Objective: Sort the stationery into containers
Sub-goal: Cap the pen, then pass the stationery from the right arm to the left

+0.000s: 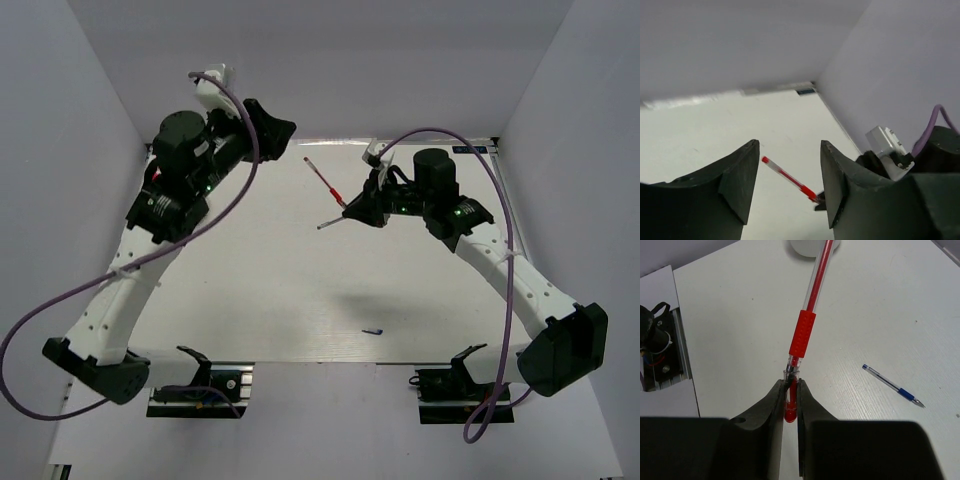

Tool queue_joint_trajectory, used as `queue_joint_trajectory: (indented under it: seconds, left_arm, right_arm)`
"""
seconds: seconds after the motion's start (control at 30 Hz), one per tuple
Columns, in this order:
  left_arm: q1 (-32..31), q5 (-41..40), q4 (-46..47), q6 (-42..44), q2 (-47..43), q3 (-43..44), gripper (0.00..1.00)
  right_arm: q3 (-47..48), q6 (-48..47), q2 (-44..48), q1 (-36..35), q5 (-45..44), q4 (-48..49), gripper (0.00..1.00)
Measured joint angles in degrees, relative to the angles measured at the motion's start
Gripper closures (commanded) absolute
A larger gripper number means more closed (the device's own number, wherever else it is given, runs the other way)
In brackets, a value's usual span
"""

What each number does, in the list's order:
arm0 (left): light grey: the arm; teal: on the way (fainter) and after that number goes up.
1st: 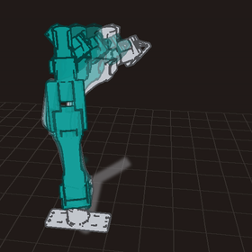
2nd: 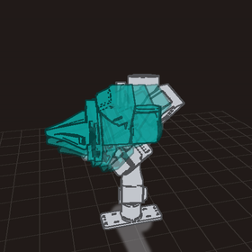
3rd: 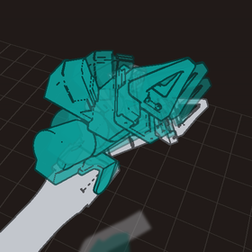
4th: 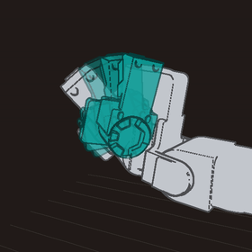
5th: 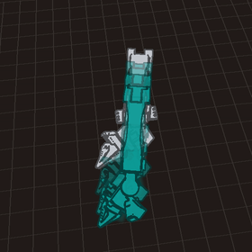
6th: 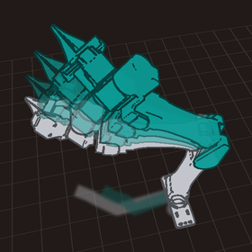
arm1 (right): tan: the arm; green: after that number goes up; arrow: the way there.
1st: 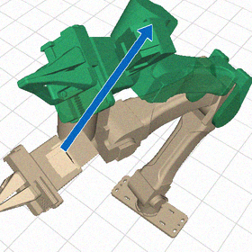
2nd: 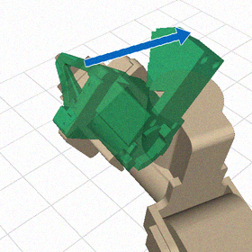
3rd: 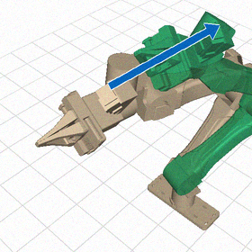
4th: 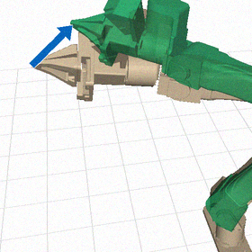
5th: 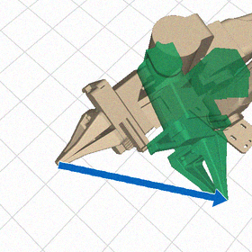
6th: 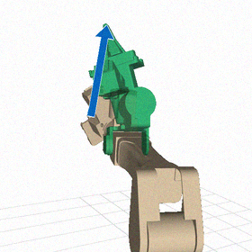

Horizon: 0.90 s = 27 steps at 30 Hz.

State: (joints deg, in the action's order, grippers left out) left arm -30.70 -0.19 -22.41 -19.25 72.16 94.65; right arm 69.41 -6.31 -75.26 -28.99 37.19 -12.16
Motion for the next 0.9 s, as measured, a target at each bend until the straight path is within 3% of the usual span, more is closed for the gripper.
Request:
queue_joint_trajectory:
  seconds: [0.2, 0.37, 0.67, 0.9]
  left_arm:
    - [13.4, 20.4, 0.9, -20.8, 8.3, -1.6, 0.39]
    - [21.3, 30.2, 7.3, -32.1, 14.9, -5.5, 0.39]
    - [21.1, 39.9, 27.6, -41.2, 13.6, -19.1, 0.41]
    - [20.5, 41.1, 36.4, -44.7, 13.0, -20.8, 0.40]
  right_arm:
    - [0.0, 0.2, 0.5, 0.6, -1.0, 0.0, 1.00]
    - [0.0, 0.4, 1.2, 1.8, -1.4, -0.1, 1.00]
    - [0.0, 0.0, 0.6, 2.2, 0.6, -0.1, 1.00]
    - [1.2, 0.0, -2.8, 2.2, 2.1, -0.6, 1.00]
